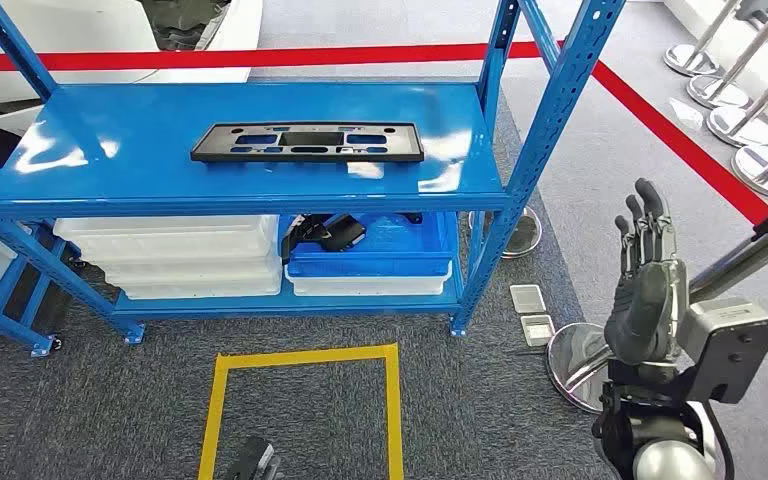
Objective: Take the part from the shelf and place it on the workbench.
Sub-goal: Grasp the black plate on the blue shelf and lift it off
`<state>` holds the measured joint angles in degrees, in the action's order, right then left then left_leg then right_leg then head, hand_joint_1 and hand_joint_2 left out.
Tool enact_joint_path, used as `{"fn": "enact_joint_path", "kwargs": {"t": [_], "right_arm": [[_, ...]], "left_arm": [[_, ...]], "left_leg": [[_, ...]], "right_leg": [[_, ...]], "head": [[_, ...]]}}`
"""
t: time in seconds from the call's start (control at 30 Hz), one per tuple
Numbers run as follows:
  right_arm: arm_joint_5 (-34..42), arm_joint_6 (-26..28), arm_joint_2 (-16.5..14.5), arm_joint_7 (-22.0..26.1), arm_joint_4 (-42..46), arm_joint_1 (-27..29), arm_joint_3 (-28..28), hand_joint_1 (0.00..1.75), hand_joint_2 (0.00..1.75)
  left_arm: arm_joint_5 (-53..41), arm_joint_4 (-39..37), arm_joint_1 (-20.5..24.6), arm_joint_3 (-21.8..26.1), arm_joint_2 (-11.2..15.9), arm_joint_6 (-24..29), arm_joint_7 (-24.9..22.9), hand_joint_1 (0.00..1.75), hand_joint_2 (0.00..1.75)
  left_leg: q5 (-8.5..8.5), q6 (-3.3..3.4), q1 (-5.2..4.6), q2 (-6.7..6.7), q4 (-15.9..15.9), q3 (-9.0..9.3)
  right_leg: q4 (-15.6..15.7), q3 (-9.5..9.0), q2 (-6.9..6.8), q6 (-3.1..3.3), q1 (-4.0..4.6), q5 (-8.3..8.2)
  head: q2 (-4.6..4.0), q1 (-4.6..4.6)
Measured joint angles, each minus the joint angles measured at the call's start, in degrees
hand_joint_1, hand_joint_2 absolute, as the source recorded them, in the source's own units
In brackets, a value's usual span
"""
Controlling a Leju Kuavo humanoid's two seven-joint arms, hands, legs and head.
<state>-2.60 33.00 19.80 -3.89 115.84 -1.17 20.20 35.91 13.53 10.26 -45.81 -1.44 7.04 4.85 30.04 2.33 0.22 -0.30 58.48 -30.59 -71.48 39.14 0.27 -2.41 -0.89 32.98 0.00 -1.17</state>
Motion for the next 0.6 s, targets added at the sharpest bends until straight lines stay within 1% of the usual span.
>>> {"fn": "enact_joint_path", "kwargs": {"t": [0.07,0.1,0.13,0.17,0.2,0.23,0.27,0.3,0.33,0.37,0.43,0.47,0.5,0.53,0.57,0.6], "right_arm": [[0.0,0.0,0.0,0.0,0.0,0.0,0.0,0.0,0.0],[0.0,0.0,0.0,0.0,0.0,0.0,0.0,0.0,0.0],[0.0,0.0,0.0,0.0,-0.1,0.0,0.0,0.0,0.0],[0.0,-0.1,0.1,0.0,-0.1,0.0,0.1,0.0,0.0],[0.0,-0.1,0.1,0.0,-0.1,0.0,0.1,0.0,0.0],[0.0,-0.1,0.1,0.0,-0.1,0.1,0.1,0.0,0.0],[-0.1,-0.1,0.1,0.0,-0.1,0.1,0.1,0.0,0.0],[-0.1,-0.2,0.1,0.0,-0.1,0.1,0.1,0.0,0.0],[-0.2,-0.2,0.1,0.0,-0.1,0.1,0.1,0.0,0.0],[-0.2,-0.3,0.1,0.0,-0.1,0.0,0.1,0.0,0.0],[-0.2,-0.3,0.1,0.0,-0.1,0.0,0.2,0.0,0.0],[-0.2,-0.3,0.1,0.0,-0.1,0.0,0.2,0.0,0.0],[-0.2,-0.3,0.1,0.0,-0.1,0.0,0.2,0.0,0.0],[-0.2,-0.3,0.1,0.0,-0.2,0.0,0.2,0.0,0.0],[-0.2,-0.3,0.1,0.0,-0.2,0.0,0.2,0.0,0.0],[-0.2,-0.3,0.1,0.0,-0.2,0.0,0.2,0.0,0.0]], "left_arm": [[0.0,0.0,0.0,0.0,0.0,0.0,0.0,0.0,0.0],[0.0,0.0,0.0,0.0,0.0,0.0,0.0,0.0,0.0],[0.0,0.0,0.1,-0.1,0.0,0.0,0.0,0.0,0.0],[0.0,0.0,0.1,-0.1,-0.1,-0.1,0.0,0.0,0.0],[0.0,0.0,0.2,-0.1,-0.1,-0.1,0.0,0.0,0.0],[0.0,0.0,0.2,-0.1,-0.1,-0.1,-0.1,0.0,0.0],[0.1,0.0,0.2,-0.2,-0.2,-0.1,-0.1,0.0,0.0],[0.1,0.0,0.3,-0.2,-0.2,-0.1,-0.1,0.0,0.0],[0.1,0.0,0.4,-0.3,-0.2,0.0,-0.1,0.0,0.0],[0.1,0.0,0.5,-0.4,-0.2,0.0,-0.1,0.0,0.0],[0.1,0.0,0.5,-0.5,-0.2,0.1,-0.1,0.0,0.0],[0.2,0.0,0.3,-0.5,-0.2,0.2,-0.1,0.0,0.0],[0.2,0.0,0.2,-0.6,-0.2,0.2,-0.2,0.0,0.0],[0.2,0.0,0.2,-0.6,-0.1,0.2,-0.2,0.0,0.0],[0.2,0.0,0.1,-0.6,-0.1,0.2,-0.2,0.0,0.0],[0.2,0.0,0.1,-0.6,-0.1,0.2,-0.2,0.0,0.0]], "left_leg": [[0.53,-0.13,-0.01,-0.06,0.0,0.73],[0.97,-0.29,-0.03,-0.11,-0.1,1.33],[1.35,-0.55,-0.01,-0.16,-0.2,1.67],[1.69,-0.91,0.0,-0.19,-0.3,1.91],[1.77,-1.28,-0.04,-0.21,-0.1,2.16],[1.83,-1.63,-0.13,-0.23,0.1,2.44],[2.03,-1.92,-0.19,-0.22,0.6,2.81],[2.34,-2.16,-0.24,-0.19,1.7,2.85],[3.15,-2.38,-0.22,-0.16,3.5,2.17],[4.4,-2.62,-0.1,-0.12,6.4,0.68],[7.1,-3.09,0.12,-0.1,13.0,-3.84],[7.6,-3.34,0.27,-0.1,15.1,-5.78],[6.91,-3.54,0.42,-0.08,15.3,-6.9],[4.85,-3.71,0.59,-0.02,13.6,-7.08],[1.82,-3.84,0.75,0.16,10.2,-6.46],[-0.73,-3.87,0.78,0.52,7.0,-5.73]], "right_leg": [[4.6,-1.29,0.01,0.48,0.14,-3.38],[7.8,-2.14,0.02,0.85,0.36,-5.2],[10.2,-2.79,0.04,1.22,0.62,-5.54],[11.6,-3.15,0.07,1.63,0.85,-5.66],[11.8,-3.33,0.06,1.97,1.01,-5.05],[12.4,-3.79,0.05,2.38,0.95,-5.08],[12.7,-4.44,-0.08,2.7,0.77,-5.78],[13.0,-5.15,-0.24,2.96,0.59,-5.72],[13.2,-5.82,-0.42,3.22,0.42,-5.57],[13.4,-6.31,-0.63,3.43,0.37,-5.36],[13.4,-6.89,-0.84,3.75,0.37,-4.73],[13.4,-7.22,-0.88,3.74,0.36,-4.38],[13.4,-7.64,-0.93,3.66,0.31,-3.99],[13.4,-8.21,-0.98,3.49,0.23,-3.55],[13.4,-8.89,-1.09,3.27,0.12,-3.05],[13.4,-9.53,-1.23,2.97,0.05,-2.54]], "head": [[0.0,-0.27],[0.0,-0.39],[0.0,-0.53],[0.0,-0.69],[0.0,-0.73],[0.0,-0.78],[0.0,-0.77],[0.0,-0.57],[0.0,-0.24],[0.0,0.12],[0.0,0.87],[0.0,1.13],[0.0,1.34],[0.0,1.57],[0.0,1.77],[-0.01,1.94]]}}
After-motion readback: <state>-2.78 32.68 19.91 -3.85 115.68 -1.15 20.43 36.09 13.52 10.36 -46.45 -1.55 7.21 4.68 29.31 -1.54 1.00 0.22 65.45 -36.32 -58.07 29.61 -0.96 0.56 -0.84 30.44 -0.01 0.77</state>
